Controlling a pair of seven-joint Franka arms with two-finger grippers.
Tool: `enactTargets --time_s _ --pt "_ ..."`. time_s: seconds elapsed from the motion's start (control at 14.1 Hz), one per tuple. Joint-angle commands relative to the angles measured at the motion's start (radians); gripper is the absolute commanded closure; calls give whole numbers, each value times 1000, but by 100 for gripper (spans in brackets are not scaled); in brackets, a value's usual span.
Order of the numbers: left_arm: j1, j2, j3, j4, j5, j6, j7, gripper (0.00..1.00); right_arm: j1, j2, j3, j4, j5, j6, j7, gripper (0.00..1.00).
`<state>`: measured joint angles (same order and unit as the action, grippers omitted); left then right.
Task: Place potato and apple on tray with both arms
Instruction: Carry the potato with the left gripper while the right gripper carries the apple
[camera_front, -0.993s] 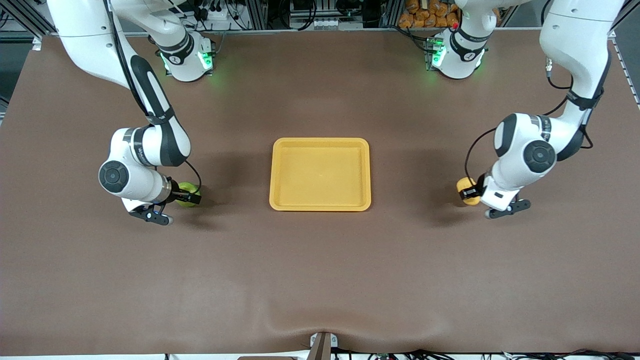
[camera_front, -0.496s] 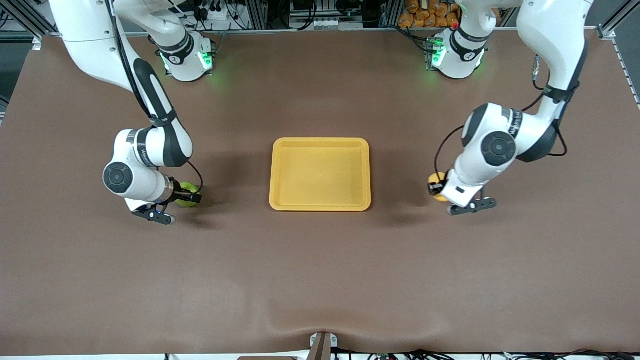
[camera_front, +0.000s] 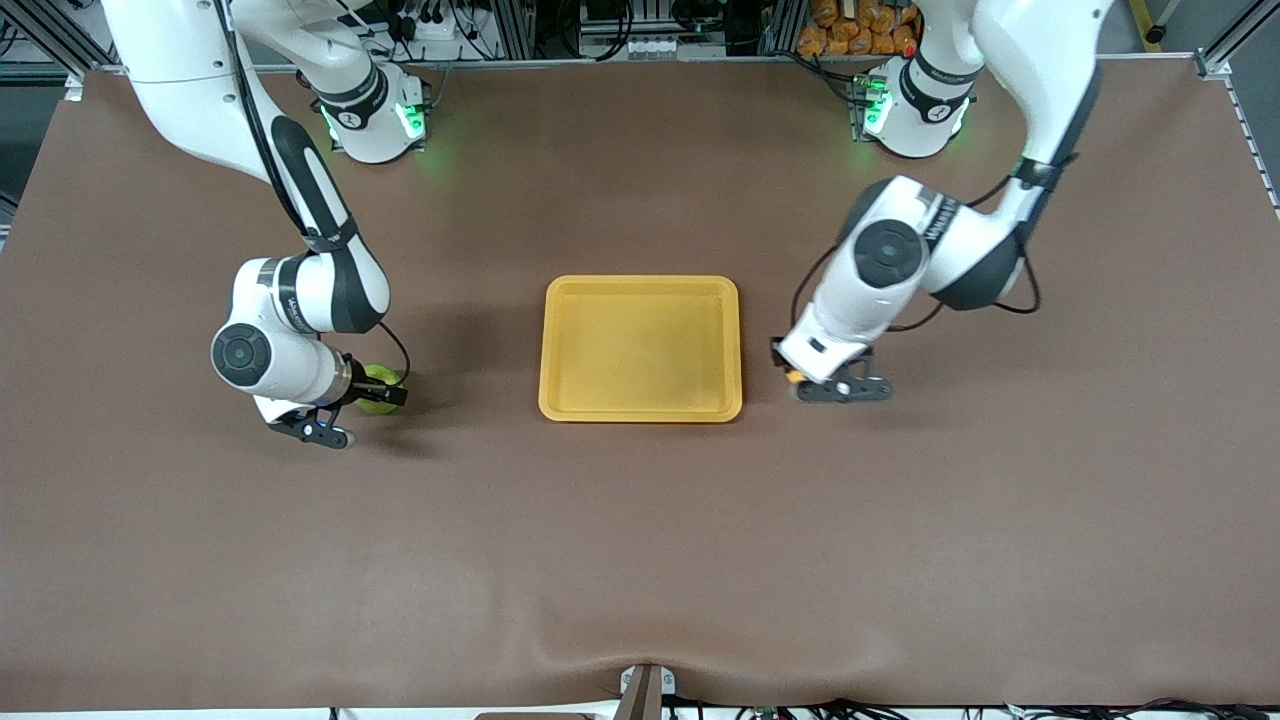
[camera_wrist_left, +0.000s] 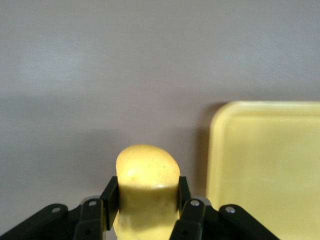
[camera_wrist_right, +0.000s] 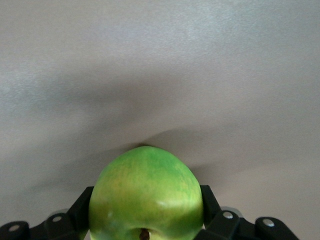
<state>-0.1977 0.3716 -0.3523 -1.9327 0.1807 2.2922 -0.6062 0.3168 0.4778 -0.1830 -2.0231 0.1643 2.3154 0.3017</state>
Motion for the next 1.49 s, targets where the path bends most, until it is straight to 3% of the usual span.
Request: enactTargets --time_s 0.0,0.28,0.92,1.42 --pt "-49 61 4 79 37 -23 -18 100 22 -47 -7 10 14 -54 5 100" --pt "-101 131 4 155 123 -23 -26 100 47 -79 -7 46 14 -142 10 100" --pt "-193 279 15 302 148 -30 -167 100 140 -119 -6 72 14 -231 135 100" --pt "-200 332 15 305 204 -30 -268 100 241 -117 -6 69 15 -231 221 100"
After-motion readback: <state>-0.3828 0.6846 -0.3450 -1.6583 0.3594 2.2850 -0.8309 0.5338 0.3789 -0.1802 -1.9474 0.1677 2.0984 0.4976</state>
